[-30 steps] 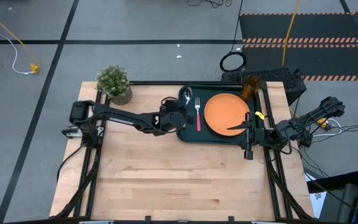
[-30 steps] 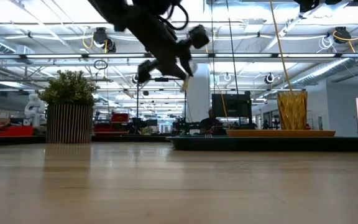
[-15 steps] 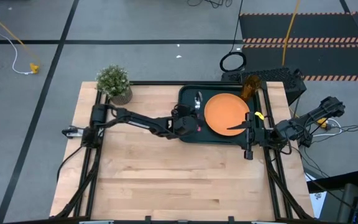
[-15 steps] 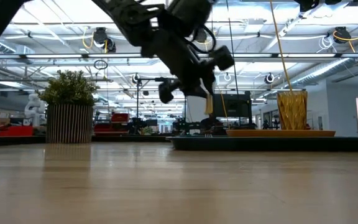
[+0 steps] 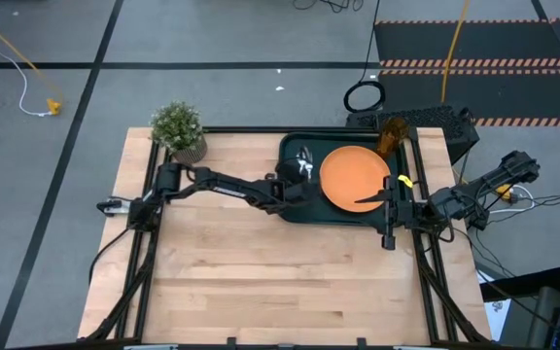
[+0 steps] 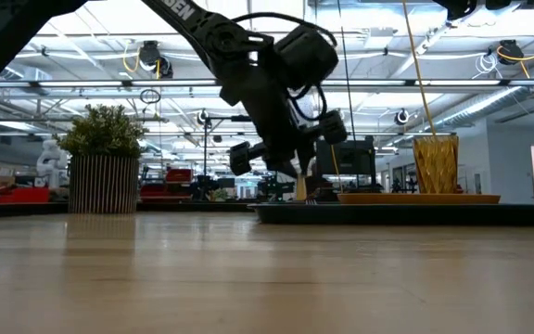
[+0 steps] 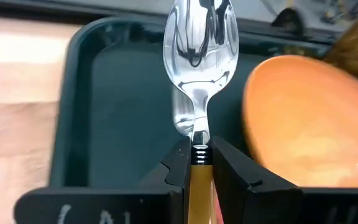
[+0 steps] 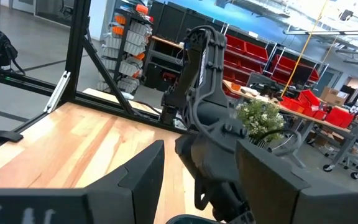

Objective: Pick and place plate/cup/fork/spoon on tray
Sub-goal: Put the spoon on the tray

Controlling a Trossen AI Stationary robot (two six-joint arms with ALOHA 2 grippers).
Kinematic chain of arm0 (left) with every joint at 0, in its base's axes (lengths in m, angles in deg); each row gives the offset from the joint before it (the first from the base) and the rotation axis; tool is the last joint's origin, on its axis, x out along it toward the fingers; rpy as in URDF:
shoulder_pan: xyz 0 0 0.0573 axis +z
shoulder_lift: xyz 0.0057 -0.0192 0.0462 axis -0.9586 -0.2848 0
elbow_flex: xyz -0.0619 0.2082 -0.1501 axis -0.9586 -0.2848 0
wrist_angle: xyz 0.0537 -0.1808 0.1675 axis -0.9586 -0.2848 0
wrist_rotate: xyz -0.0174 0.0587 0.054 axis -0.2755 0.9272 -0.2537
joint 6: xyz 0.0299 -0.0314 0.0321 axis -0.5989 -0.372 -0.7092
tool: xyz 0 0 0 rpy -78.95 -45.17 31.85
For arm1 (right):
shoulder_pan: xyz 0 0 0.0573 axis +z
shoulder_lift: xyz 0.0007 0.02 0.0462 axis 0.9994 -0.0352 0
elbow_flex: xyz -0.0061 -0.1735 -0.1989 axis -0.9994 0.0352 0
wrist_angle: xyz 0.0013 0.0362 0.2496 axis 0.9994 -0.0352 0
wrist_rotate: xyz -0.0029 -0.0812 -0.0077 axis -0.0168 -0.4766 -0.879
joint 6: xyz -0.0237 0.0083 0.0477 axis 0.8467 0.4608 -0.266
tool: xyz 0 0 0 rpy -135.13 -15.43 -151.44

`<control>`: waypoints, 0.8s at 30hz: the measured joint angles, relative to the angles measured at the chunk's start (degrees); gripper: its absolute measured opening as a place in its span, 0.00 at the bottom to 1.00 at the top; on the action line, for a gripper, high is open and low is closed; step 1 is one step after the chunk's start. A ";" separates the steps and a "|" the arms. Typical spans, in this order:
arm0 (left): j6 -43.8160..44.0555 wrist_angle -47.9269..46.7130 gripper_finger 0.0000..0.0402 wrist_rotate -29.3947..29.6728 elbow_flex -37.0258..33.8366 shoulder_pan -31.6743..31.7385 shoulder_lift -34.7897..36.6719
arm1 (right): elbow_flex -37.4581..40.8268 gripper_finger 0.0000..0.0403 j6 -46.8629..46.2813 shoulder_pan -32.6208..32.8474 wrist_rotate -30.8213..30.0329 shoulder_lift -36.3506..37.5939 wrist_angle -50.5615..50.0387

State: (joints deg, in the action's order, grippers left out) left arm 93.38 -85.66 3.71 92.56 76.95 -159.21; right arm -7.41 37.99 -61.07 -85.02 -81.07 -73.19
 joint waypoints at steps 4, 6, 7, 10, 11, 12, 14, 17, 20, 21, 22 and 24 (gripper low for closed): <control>2.56 -2.19 0.12 -1.71 -0.05 0.53 -0.01 | 0.00 0.48 -0.10 0.00 0.00 0.00 -0.02; 3.22 -3.38 0.12 -2.77 -0.05 0.75 -0.09 | 0.00 0.48 -0.13 0.00 0.00 0.01 -0.02; 3.40 -3.38 0.12 -2.85 -0.05 0.75 -0.49 | 0.00 0.48 -0.15 0.00 0.00 0.02 -0.02; 3.81 -3.60 0.12 -3.41 -0.08 0.92 -0.75 | 0.02 0.48 -0.15 0.00 0.00 0.02 0.00; 4.12 -3.41 0.12 -3.86 -0.07 1.00 -0.90 | 0.01 0.48 -0.17 0.00 0.00 0.01 0.04; 4.46 -2.89 0.12 -4.10 0.02 1.02 -1.40 | 0.00 0.48 -0.17 0.00 0.00 0.00 0.03; 4.54 -3.31 0.12 -4.58 -0.07 1.04 -1.97 | 0.00 0.48 -0.29 0.00 0.00 0.00 0.05; 5.56 -2.90 0.12 -4.51 -0.05 1.04 -2.72 | 0.00 0.48 -0.38 0.00 0.00 0.01 0.04; 6.06 -3.15 0.12 -4.63 -0.05 1.13 -2.83 | 0.02 0.48 -0.39 0.01 0.00 0.02 0.06; 6.49 -3.39 0.12 -4.78 -0.05 1.15 -2.85 | 0.00 0.48 -0.39 0.00 0.00 0.00 0.04; 6.68 -3.68 0.12 -4.84 -0.05 1.15 -2.85 | 0.02 0.48 -0.39 0.00 0.00 0.00 0.04; 6.80 -3.86 0.12 -4.85 -0.05 1.15 -2.85 | 0.01 0.48 -0.39 0.01 0.00 0.02 0.04</control>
State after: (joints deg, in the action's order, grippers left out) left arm 100.17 -89.52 -1.14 92.50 78.10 -162.06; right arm -7.41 37.60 -61.06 -85.02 -81.05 -73.15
